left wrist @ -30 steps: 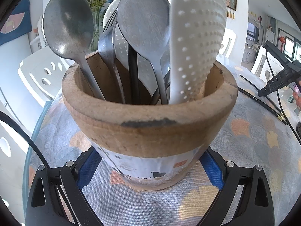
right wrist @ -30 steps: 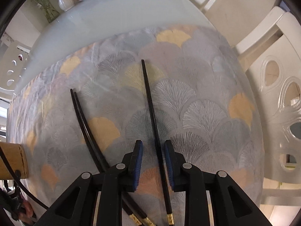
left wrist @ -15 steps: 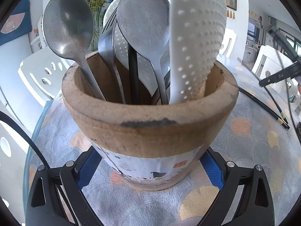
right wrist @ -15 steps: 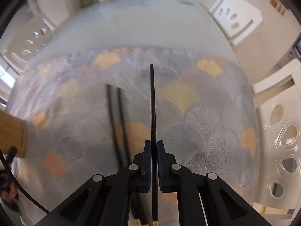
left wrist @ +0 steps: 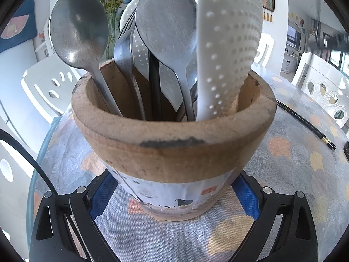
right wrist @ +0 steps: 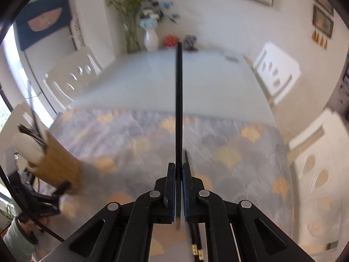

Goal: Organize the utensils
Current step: 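Lift the black chopstick and carry it above the cork holder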

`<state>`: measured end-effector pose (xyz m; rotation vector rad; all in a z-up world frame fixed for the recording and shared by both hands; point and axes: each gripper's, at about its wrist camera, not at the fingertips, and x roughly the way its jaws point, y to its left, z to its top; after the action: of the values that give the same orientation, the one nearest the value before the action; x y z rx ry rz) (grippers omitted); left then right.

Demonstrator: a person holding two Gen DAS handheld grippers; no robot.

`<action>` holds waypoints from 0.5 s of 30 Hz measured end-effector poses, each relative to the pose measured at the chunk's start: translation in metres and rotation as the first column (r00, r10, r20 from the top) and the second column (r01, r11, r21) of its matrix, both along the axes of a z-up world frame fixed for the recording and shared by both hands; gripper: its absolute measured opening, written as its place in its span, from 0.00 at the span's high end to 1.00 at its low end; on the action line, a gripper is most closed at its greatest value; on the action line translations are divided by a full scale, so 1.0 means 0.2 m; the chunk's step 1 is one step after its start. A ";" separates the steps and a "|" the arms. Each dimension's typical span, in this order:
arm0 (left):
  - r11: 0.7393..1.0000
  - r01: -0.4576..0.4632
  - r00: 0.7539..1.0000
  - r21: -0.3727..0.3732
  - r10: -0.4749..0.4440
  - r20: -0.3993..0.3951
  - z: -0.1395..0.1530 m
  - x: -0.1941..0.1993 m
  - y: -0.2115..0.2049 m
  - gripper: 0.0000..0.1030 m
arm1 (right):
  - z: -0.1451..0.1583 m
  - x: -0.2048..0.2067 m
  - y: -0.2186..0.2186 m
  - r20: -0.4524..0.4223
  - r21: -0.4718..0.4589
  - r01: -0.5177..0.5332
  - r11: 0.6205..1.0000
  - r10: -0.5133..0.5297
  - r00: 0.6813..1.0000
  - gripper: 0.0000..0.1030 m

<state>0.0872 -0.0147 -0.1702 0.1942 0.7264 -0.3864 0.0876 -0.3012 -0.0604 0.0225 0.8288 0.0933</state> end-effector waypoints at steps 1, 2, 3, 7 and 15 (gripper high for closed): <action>1.000 0.000 1.000 -0.001 0.000 -0.001 0.00 0.00 0.00 0.06 | 0.05 0.00 0.02 0.030 0.011 -0.009 1.000 0.009 0.999 0.95; 1.000 0.000 1.000 -0.002 0.000 -0.001 0.00 0.00 0.00 0.06 | 0.08 -0.01 0.04 0.056 0.016 -0.016 1.000 0.015 0.998 0.95; 1.000 0.000 1.000 -0.003 0.000 -0.002 0.00 0.00 0.00 0.06 | 0.13 0.00 0.06 0.086 0.019 -0.022 1.000 0.020 0.996 0.95; 1.000 -0.001 1.000 -0.005 0.001 -0.004 -0.01 0.01 0.01 0.06 | 0.29 0.01 0.18 0.184 0.035 -0.054 0.998 0.046 0.982 0.95; 1.000 0.005 1.000 -0.023 -0.006 -0.021 -0.01 0.03 0.05 0.06 | 0.68 -0.02 0.42 0.341 0.075 -0.175 0.982 0.139 0.930 0.95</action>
<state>0.0935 -0.0047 -0.1728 0.1708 0.7420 -0.4021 0.0836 -0.2174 0.0752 0.0370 0.4824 0.2844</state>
